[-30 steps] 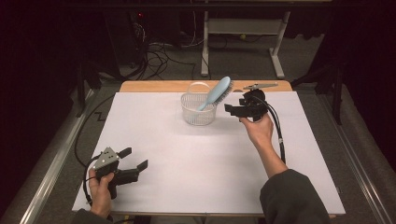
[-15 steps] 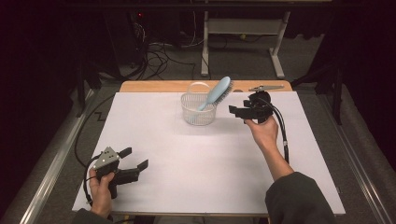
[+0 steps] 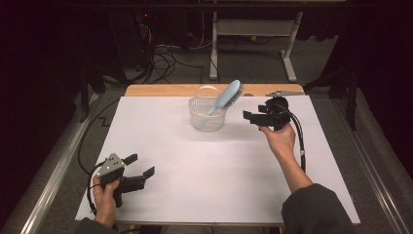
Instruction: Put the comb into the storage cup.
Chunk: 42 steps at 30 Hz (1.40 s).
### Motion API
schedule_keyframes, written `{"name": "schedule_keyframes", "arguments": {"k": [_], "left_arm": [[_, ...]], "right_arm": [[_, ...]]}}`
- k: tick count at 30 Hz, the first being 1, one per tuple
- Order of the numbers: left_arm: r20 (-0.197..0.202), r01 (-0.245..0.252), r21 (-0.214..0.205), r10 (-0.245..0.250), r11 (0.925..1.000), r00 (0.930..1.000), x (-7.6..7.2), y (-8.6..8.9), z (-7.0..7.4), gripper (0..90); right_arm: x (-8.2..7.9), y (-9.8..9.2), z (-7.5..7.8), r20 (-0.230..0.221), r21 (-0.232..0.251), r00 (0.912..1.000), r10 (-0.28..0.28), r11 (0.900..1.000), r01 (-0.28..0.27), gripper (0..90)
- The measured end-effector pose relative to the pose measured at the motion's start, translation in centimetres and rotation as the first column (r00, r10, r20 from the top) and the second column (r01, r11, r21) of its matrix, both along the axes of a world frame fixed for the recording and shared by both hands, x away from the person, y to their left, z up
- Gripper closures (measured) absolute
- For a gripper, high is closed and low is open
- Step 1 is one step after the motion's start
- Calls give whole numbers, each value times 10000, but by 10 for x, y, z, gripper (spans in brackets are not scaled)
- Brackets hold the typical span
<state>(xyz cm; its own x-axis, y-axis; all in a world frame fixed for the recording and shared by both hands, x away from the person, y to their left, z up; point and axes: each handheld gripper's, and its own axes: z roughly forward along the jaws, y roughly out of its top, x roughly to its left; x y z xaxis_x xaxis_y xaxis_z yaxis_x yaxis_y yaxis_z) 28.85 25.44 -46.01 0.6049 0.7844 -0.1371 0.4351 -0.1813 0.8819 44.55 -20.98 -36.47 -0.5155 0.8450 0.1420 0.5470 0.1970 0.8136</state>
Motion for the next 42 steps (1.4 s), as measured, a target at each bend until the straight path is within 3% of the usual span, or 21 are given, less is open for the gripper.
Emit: {"name": "schedule_keyframes", "arguments": {"k": [15,42], "left_arm": [[9,-29,-5,29,10000,10000,1,1,0,161],[24,-104,54,104,9999,9999,2,2,0,161]], "right_arm": [[-9,-10,-4,7,18,10000,-21,10000,21,288],[-33,-34,-5,442,459,9987,-253,9987,233,251]]}}
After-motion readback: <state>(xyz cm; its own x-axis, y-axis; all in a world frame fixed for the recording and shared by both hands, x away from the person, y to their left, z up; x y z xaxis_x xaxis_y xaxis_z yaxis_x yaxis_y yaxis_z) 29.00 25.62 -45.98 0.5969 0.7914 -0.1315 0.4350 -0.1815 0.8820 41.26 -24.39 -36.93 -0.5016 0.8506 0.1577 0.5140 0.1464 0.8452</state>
